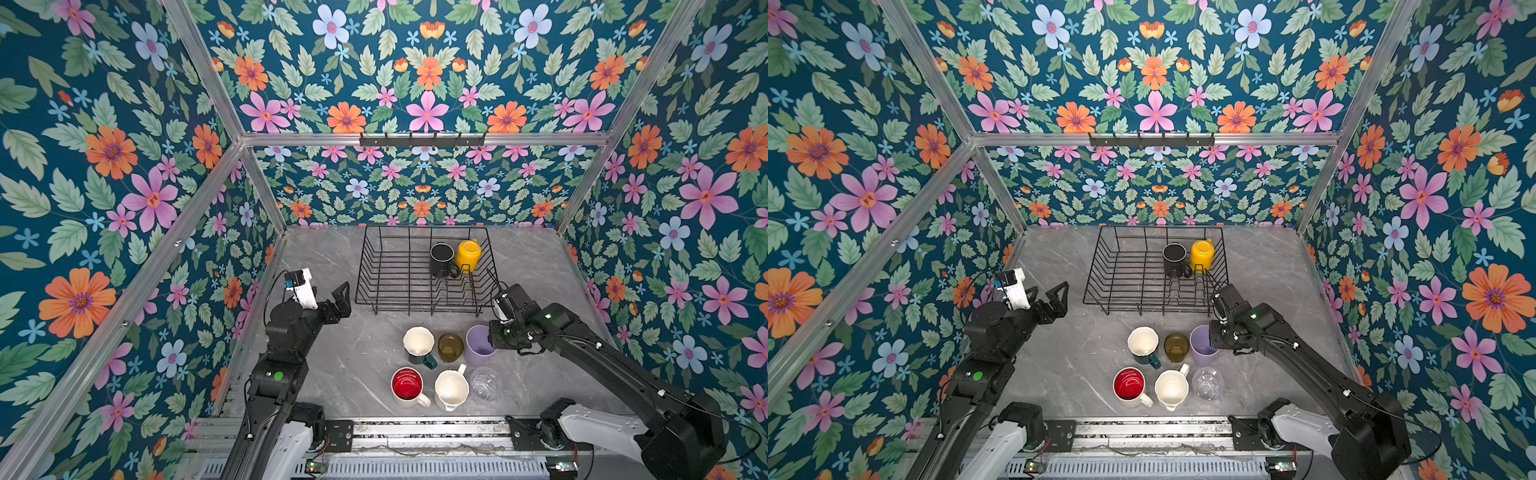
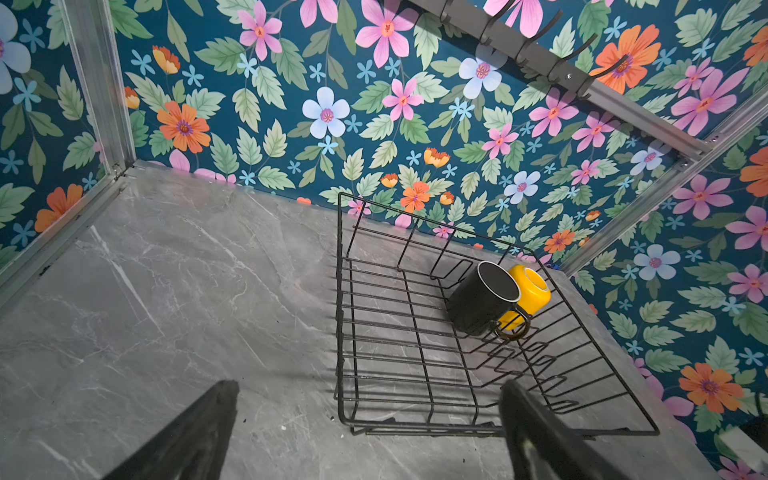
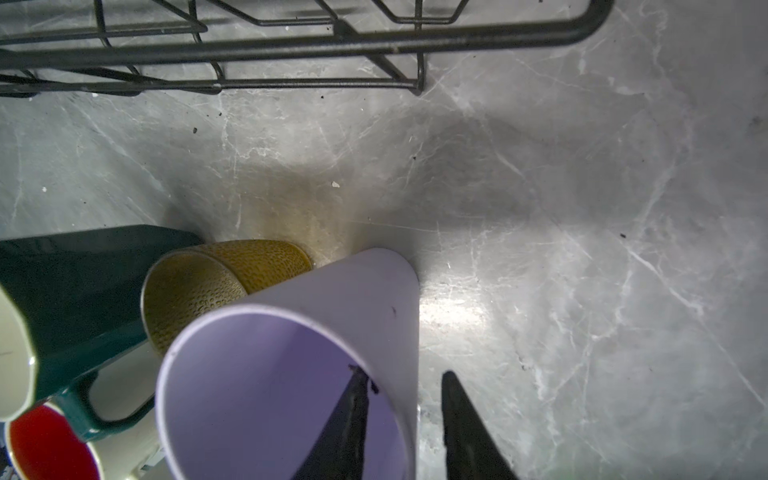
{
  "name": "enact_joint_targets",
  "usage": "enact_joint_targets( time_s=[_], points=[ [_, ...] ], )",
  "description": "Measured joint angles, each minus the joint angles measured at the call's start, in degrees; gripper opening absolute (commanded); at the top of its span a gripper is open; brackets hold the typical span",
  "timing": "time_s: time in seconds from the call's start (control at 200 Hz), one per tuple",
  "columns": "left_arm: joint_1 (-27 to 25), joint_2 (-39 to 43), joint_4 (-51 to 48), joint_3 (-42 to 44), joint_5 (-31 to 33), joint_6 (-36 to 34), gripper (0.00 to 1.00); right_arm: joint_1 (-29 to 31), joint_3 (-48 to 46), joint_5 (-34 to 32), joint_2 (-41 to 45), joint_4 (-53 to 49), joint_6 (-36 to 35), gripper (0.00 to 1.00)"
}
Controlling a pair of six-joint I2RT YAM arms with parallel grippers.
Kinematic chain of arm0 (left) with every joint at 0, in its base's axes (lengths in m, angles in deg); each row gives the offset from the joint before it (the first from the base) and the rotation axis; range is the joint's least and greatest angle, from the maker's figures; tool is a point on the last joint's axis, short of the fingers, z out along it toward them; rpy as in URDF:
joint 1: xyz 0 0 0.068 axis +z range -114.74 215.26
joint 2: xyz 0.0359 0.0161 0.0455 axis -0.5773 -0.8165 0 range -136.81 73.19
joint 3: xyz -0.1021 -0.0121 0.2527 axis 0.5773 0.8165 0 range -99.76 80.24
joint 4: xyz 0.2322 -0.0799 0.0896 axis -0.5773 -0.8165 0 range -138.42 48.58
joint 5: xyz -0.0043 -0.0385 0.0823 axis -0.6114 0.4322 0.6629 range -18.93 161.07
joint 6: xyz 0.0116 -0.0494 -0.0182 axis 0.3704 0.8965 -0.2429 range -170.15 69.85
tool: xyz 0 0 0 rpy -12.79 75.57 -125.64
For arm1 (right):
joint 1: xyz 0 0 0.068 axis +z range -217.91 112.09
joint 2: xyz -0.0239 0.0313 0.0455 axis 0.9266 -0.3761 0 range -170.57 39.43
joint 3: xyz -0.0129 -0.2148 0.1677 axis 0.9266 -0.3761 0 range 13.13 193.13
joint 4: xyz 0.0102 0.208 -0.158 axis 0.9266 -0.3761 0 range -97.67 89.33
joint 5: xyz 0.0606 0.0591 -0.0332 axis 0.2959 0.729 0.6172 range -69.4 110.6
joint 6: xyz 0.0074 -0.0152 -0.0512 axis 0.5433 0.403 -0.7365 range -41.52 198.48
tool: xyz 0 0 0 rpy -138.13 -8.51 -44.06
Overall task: Load the cups into the dish rack
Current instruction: 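Lower the right gripper over the lavender cup on the table, then grip the lavender cup's rim with the right gripper and lift it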
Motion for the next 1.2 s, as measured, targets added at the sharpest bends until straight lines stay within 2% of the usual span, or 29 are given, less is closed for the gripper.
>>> enact_joint_targets(
  time_s=[0.345, 0.64, 0.895, 1.065, 1.2],
  points=[
    [0.0, 0.9, 0.2, 1.0, 0.2, 0.8, 1.00, 0.0, 0.9, -1.5, -2.6, 0.7, -1.5, 0.00],
    [0.0, 2.4, 0.5, 1.4, 0.9, 1.0, 1.00, 0.0, 5.8, -4.7, -1.9, -4.7, -4.1, 0.00],
    [0.0, 2.9, 1.4, 1.8, -0.3, 1.9, 1.00, -1.8, 11.5, -8.1, 2.6, -11.4, -5.7, 0.00],
    [0.0, 5.6, 4.5, 3.9, -4.7, 1.9, 1.00, -6.6, 13.1, -4.4, 6.8, -11.5, -5.9, 0.00],
    [0.0, 6.2, 8.0, 4.7, -11.5, 2.0, 1.00, -8.0, 15.1, 1.4, 9.2, -9.7, -5.5, 0.00]
  ],
)
